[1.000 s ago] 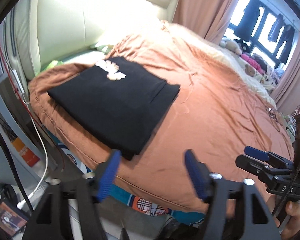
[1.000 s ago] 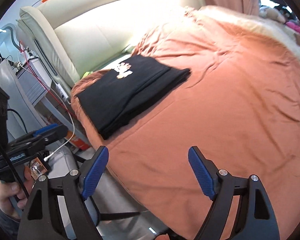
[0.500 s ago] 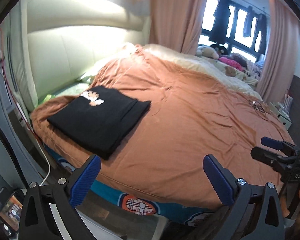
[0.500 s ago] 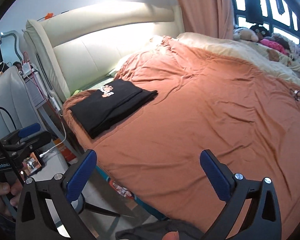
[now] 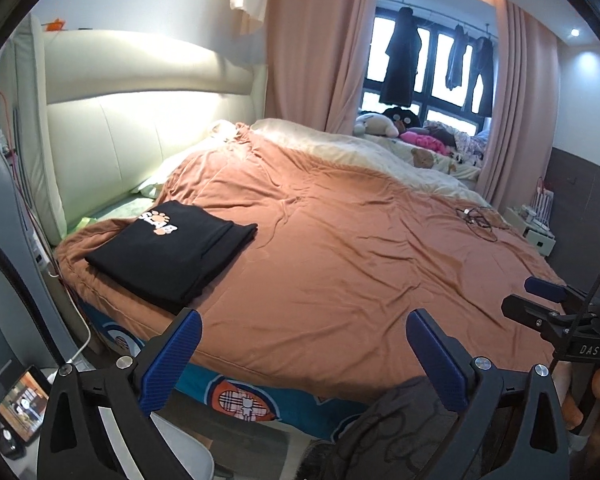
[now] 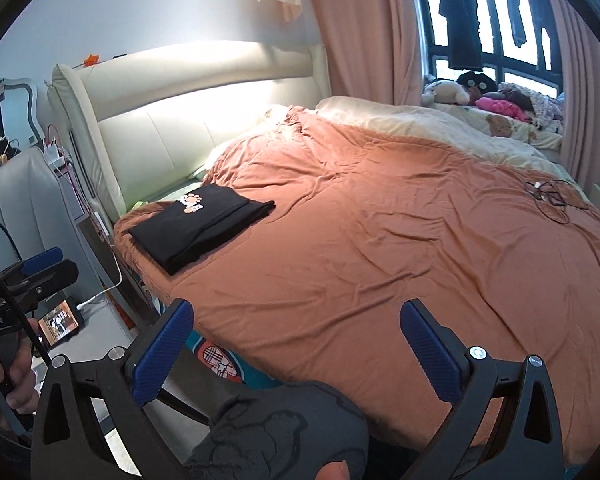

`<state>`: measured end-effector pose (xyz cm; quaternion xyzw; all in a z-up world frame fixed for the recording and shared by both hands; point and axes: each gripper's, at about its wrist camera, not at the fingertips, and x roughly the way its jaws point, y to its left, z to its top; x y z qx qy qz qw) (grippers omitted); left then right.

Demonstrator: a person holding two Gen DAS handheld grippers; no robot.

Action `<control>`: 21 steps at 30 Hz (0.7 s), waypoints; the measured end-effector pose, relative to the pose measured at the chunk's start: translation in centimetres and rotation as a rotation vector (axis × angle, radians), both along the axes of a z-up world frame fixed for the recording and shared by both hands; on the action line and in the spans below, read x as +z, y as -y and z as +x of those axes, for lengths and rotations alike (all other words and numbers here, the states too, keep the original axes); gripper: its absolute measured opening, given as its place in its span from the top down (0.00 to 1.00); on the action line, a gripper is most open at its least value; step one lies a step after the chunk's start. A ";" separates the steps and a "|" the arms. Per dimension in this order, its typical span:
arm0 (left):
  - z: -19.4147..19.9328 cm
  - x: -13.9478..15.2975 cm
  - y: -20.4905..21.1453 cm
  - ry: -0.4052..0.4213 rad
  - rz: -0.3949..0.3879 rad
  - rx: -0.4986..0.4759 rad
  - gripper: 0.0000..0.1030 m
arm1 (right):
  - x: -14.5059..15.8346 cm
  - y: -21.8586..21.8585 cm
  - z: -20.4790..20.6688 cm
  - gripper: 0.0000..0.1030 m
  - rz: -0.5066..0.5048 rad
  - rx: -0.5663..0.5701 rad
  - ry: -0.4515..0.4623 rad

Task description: Fold small clothes

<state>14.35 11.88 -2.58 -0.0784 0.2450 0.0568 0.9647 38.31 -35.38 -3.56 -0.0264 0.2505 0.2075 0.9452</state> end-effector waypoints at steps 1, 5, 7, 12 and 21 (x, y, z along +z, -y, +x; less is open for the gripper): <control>-0.8 0.2 0.6 0.008 0.003 -0.007 0.00 | -0.1 0.3 -0.7 0.00 0.003 -0.005 0.008; -3.1 0.4 1.9 0.030 0.022 -0.025 0.00 | -0.6 1.3 -3.7 0.00 0.016 -0.016 0.035; -4.2 0.4 2.6 0.042 0.026 -0.033 0.00 | -0.9 1.6 -5.0 0.00 0.007 -0.027 0.046; -6.7 -0.3 4.2 0.051 0.039 -0.047 0.00 | -1.9 3.2 -8.0 0.00 0.028 -0.034 0.062; -8.8 -1.1 5.7 0.065 0.027 -0.056 0.00 | -3.1 4.5 -9.6 0.00 0.040 -0.070 0.075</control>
